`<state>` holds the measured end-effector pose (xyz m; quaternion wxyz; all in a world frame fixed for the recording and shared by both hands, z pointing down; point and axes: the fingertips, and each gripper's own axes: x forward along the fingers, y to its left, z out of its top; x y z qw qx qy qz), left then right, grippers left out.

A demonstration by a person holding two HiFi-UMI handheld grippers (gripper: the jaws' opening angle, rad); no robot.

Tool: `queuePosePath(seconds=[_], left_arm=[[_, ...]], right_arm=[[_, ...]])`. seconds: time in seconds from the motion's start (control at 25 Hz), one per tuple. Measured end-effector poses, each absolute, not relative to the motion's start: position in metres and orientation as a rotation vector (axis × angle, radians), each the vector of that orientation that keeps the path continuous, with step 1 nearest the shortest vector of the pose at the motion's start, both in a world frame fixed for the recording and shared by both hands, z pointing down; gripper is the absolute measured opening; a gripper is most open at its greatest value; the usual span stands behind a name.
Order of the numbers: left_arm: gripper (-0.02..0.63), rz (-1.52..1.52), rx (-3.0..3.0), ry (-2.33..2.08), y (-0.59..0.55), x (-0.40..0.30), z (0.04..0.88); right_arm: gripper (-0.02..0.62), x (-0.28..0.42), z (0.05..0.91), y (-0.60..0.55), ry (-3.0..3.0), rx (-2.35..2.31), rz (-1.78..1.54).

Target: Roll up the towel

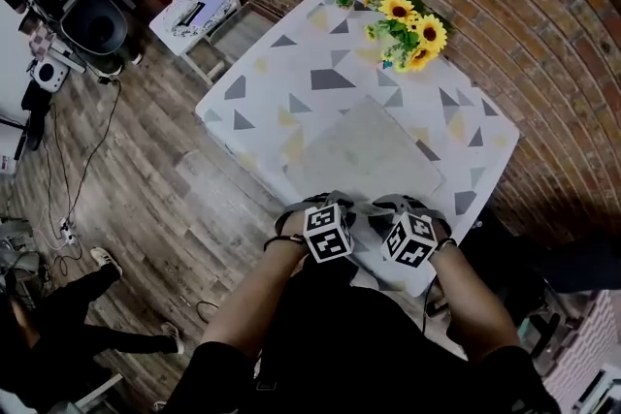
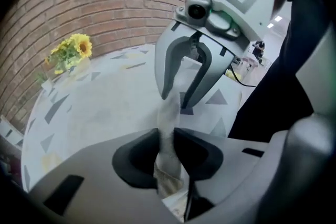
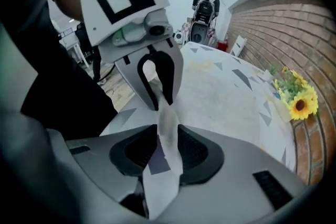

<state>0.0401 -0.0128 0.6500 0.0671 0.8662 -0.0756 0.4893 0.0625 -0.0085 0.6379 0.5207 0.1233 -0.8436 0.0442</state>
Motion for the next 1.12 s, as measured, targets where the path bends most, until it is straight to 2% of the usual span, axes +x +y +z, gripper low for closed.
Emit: queuePosePath(seconds=[0.2, 0.6, 0.76, 0.92, 1.12], left_arm=[[0.156, 1.507, 2.643, -0.307, -0.026, 0.035, 0.643], [0.158, 1.529, 2.729, -0.311, -0.045, 0.032, 0.622], [0.207, 1.649, 2.725, -0.186, -0.035, 0.039, 0.639], [0.197, 1.742, 2.710, -0.144, -0.036, 0.035, 0.655], [0.102, 1.718, 2.675, -0.110, -0.038, 0.033, 0.653]], right_arm=[[0.138, 0.064, 0.647, -0.022, -1.972, 0.339, 0.052], [0.100, 0.060, 0.647, -0.071, -1.930, 0.430, 0.087], [0.098, 0.059, 0.649, -0.084, -1.915, 0.459, 0.122], [0.106, 0.058, 0.636, -0.080, -1.966, 0.452, 0.148], [0.180, 0.064, 0.640, -0.048, -1.970, 0.326, 0.112]])
